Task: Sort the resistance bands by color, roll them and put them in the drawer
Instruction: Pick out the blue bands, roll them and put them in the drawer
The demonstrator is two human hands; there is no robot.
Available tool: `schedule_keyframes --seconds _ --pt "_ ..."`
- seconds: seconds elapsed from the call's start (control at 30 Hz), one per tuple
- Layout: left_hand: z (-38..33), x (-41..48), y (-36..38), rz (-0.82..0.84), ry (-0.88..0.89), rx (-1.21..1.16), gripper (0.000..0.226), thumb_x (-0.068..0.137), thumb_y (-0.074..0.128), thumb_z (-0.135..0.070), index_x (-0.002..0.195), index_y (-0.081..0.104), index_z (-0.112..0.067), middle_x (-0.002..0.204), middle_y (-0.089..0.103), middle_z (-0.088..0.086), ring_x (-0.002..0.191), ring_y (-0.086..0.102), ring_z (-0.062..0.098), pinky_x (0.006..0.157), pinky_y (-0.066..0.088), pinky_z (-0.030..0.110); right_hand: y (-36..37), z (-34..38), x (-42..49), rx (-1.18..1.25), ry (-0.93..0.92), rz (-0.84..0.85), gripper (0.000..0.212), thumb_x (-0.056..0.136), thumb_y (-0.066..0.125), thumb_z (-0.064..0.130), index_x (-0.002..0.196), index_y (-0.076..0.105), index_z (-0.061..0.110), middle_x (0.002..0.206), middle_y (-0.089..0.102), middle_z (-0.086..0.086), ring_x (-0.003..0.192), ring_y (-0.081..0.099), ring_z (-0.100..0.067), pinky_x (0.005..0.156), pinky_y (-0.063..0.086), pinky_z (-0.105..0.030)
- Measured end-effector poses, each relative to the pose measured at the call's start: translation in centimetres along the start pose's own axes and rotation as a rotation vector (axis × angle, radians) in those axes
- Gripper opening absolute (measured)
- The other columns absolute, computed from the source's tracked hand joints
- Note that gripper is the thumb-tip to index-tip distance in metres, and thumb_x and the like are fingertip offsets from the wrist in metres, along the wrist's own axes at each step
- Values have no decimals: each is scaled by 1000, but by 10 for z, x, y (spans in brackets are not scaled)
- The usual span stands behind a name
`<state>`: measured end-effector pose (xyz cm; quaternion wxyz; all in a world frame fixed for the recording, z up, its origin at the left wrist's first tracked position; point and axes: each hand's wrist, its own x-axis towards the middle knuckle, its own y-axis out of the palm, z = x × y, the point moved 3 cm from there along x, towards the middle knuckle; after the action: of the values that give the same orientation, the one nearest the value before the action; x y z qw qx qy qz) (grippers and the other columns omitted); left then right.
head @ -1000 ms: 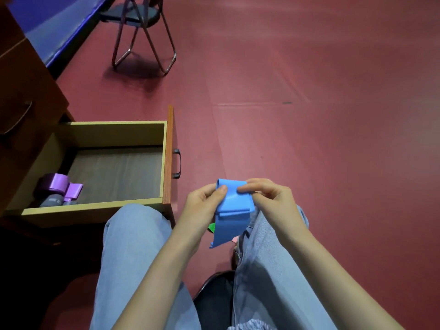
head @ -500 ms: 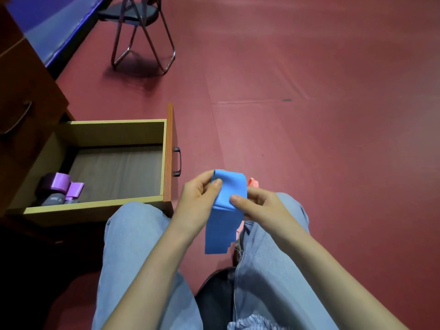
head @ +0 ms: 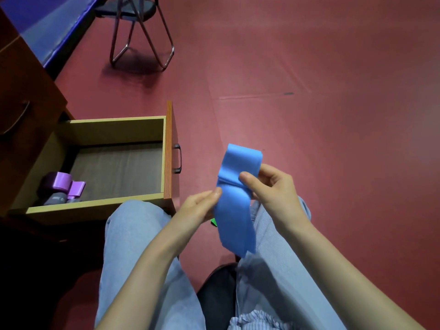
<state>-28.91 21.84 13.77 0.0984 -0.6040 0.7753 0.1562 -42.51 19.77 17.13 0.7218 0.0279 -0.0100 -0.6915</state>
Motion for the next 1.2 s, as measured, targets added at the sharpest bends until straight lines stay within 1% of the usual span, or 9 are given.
schedule_keyframes --seconds 0.17,0.3,0.43,0.6,0.67,0.73,0.83,0.97,1.2 --pt "-7 2 -1 -113 28 27 28 92 44 -27 77 64 -15 59 64 -9 56 57 5 51 44 14 2 2 -2 -100 -109 -12 29 80 61 -2 78 65 27 68 66 14 67 58 -2 63 48 -17" --pt "-12 3 1 -138 2 -102 16 85 56 -24 79 68 -16 69 67 -6 64 60 9 62 44 23 7 -1 -8 -153 -142 50 46 76 53 -17 79 64 27 94 58 8 83 58 9 69 45 -8" --pt "-10 8 4 -127 -96 -319 50 96 27 -41 91 66 -11 90 70 9 84 65 19 78 50 27 7 -7 -11 -235 -116 68 47 77 48 -15 88 67 26 111 51 8 92 52 7 73 42 -5" --pt "-10 2 8 -130 -33 -106 28 94 41 -31 100 65 -17 102 70 11 93 64 22 87 49 36 7 -12 -14 -349 -83 79 59 81 35 -16 96 60 36 128 45 7 107 45 6 88 34 0" --pt "-10 3 6 -190 1 0 21 94 43 -25 100 61 -18 99 67 10 90 60 25 84 46 37 8 -11 -17 -275 -67 60 64 82 30 -17 97 58 38 133 45 3 111 49 -3 94 39 -9" --pt "-12 5 5 -238 34 51 17 95 41 -25 95 57 -21 91 63 3 86 56 22 79 41 34 7 -12 -19 -139 -11 34 56 88 31 -9 106 53 39 131 48 4 102 56 1 90 45 -13" --pt "-18 6 6 -277 69 58 15 96 39 -24 97 54 -23 91 61 -3 85 55 16 78 41 30 12 -19 -20 -101 141 107 34 96 36 27 130 40 34 128 48 15 118 50 0 104 38 -21" --pt "-20 6 9 -291 107 77 16 96 38 -23 106 50 -18 91 58 -3 82 55 14 71 42 24 25 -18 -24 -145 163 218 30 97 32 22 121 49 27 97 57 22 83 54 16 73 41 0" --pt "-25 4 4 -292 151 117 8 95 39 -20 99 46 -18 82 53 -7 75 52 9 70 42 21 27 -21 -20 -87 207 174 27 93 42 12 114 51 27 105 61 -4 97 62 -22 79 54 -37"
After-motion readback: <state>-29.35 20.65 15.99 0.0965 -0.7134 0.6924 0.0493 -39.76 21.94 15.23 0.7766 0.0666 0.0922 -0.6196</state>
